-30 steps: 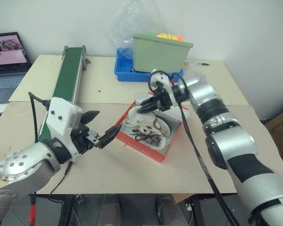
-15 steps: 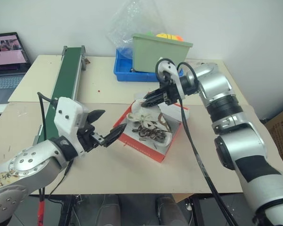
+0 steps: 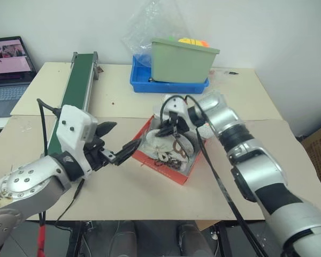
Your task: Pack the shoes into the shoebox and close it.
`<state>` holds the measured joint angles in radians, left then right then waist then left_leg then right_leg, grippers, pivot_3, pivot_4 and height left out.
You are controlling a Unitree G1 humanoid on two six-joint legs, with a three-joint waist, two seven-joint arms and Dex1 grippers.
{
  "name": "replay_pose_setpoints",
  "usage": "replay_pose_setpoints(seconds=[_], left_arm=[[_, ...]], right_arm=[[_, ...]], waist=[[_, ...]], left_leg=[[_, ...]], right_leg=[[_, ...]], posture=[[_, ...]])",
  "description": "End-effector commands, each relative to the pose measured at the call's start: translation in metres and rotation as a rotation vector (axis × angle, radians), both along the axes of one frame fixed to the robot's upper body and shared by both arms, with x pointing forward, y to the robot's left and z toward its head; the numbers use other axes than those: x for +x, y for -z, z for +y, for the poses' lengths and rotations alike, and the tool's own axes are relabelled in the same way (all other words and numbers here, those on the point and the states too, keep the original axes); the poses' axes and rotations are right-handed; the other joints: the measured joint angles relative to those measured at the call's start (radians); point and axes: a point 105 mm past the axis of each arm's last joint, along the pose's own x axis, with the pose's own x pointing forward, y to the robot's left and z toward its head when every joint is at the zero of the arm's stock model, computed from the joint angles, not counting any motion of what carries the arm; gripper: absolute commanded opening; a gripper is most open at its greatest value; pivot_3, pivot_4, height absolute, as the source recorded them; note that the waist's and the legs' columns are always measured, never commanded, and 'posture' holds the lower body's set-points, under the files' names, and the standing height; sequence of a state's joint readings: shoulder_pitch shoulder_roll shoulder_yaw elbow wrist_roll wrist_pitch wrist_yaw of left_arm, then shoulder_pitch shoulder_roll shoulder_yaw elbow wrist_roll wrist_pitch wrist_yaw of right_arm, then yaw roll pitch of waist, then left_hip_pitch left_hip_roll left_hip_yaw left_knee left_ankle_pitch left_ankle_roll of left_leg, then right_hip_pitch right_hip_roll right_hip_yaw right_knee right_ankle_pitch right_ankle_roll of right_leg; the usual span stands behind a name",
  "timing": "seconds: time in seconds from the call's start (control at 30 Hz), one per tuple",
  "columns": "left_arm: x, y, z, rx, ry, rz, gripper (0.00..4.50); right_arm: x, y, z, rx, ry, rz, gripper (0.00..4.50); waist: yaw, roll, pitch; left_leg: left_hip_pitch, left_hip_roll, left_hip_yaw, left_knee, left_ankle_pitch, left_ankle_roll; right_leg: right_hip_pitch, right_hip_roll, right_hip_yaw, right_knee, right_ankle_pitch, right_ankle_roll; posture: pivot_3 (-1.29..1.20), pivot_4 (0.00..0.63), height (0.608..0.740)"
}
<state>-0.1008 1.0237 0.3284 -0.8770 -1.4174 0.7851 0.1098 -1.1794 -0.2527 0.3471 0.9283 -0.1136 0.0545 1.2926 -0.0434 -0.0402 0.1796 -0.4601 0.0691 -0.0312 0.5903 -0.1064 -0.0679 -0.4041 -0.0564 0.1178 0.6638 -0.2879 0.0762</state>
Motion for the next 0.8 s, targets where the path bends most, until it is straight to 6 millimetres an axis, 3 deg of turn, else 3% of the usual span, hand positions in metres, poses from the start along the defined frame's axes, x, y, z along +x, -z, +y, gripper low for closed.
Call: replay_pose_setpoints(seconds=[0.03,0.2,0.27,0.37,0.5,0.57,0.63,0.7,0.8], left_arm=[[-0.003,-0.011,-0.001,0.005,0.0,-0.046,4.47],[-0.003,-0.012,0.0,0.01,-0.006,-0.047,4.47],[-0.003,-0.012,0.0,0.01,-0.007,-0.05,4.5],[-0.002,-0.012,-0.001,0.009,-0.006,-0.05,4.5],[0.0,-0.012,-0.002,0.005,0.002,-0.052,4.5],[0.0,-0.011,-0.004,0.003,0.014,-0.051,4.5],[0.001,-0.01,-0.006,0.002,0.023,-0.053,4.5],[0.003,-0.009,-0.006,0.0,0.028,-0.054,4.5],[0.005,-0.007,-0.01,-0.002,0.057,-0.051,4.5]], right_arm=[[0.0,0.013,0.009,-0.048,-0.034,-0.078,0.54],[0.004,0.03,0.018,-0.112,-0.035,-0.172,0.54],[0.006,0.028,0.023,-0.109,-0.027,-0.197,1.45],[0.003,0.019,0.028,-0.065,-0.047,-0.16,2.43],[0.004,-0.003,0.027,0.011,-0.04,-0.124,3.79],[0.001,-0.027,0.027,0.089,-0.037,-0.074,4.44],[-0.007,-0.057,0.025,0.205,-0.038,-0.013,4.44],[-0.012,-0.076,0.019,0.267,-0.019,0.01,4.44],[-0.011,-0.104,-0.004,0.375,0.095,0.043,4.44]], waist=[[0.0,0.0,0.0],[-0.001,-0.001,0.0],[0.0,-0.001,-0.001],[0.002,-0.001,0.0],[0.002,-0.001,0.0],[0.001,0.0,0.0],[0.001,0.0,0.0],[0.003,0.0,0.0],[0.006,0.0,0.0]], left_leg=[[0.0,0.0,0.0,0.0,0.0,0.0],[0.002,0.0,0.0,0.0,0.0,0.0],[0.003,0.0,0.0,0.0,0.0,0.0],[0.003,0.0,0.0,0.0,0.0,0.0],[0.001,0.0,0.0,0.0,0.0,0.0],[0.001,0.0,0.0,0.0,0.0,0.0],[0.001,0.0,0.0,0.0,0.0,0.0],[0.001,0.0,0.0,0.0,0.0,0.0],[0.001,0.0,0.0,0.0,0.0,0.0]], right_leg=[[0.0,0.0,0.0,0.0,0.0,0.0],[0.002,0.0,0.0,0.0,0.0,0.0],[0.003,0.0,0.0,0.0,0.0,0.0],[0.003,0.0,0.0,0.0,0.0,0.0],[0.002,0.0,0.0,0.0,0.0,0.0],[0.002,0.0,0.0,0.0,0.0,0.0],[0.002,0.0,0.0,0.001,0.0,0.0],[0.001,0.0,0.0,0.001,0.0,0.0],[0.001,0.0,0.0,0.0,0.0,0.0]], posture=[[0.0,0.15,0.74],[0.0,0.15,0.74],[0.0,0.15,0.74],[0.0,0.15,0.74],[0.0,0.15,0.74],[0.0,0.15,0.74],[0.0,0.15,0.74],[0.0,0.15,0.74],[0.0,0.15,0.74]])
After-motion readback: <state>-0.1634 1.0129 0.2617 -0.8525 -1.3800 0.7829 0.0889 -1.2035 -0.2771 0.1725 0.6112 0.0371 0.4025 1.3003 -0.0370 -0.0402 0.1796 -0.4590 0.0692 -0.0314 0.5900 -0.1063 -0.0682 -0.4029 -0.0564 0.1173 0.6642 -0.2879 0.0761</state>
